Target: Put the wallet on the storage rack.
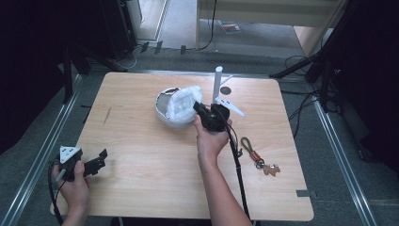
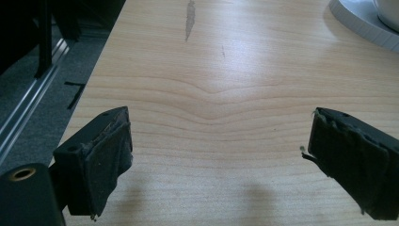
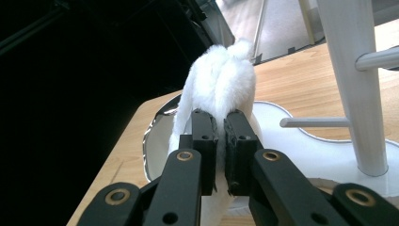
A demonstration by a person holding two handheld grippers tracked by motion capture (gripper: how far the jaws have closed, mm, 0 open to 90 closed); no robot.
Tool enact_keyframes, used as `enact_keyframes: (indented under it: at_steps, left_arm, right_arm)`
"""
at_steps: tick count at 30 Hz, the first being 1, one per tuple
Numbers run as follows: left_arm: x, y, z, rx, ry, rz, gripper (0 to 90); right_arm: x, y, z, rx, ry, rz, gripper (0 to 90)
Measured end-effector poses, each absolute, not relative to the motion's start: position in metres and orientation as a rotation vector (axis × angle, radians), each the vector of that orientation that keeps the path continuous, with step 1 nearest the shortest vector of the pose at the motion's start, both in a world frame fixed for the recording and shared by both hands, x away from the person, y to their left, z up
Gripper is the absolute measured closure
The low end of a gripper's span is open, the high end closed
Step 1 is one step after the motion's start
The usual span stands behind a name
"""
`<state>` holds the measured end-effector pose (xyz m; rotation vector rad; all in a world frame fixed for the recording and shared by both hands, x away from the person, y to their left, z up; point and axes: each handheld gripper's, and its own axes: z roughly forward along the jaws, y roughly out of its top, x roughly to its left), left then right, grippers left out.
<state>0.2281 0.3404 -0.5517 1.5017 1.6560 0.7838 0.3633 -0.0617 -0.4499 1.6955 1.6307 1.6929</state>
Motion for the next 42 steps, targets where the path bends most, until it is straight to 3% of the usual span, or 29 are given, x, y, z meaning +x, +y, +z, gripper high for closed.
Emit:
enact_keyframes:
  at_steps: [42]
  left_arm:
    - [0.228, 0.340, -0.552, 1.515, 1.651, 0.777, 7.3]
  right_arm:
    - [0.369, -0.018, -0.465, 1.607, 1.697, 1.602, 81.4]
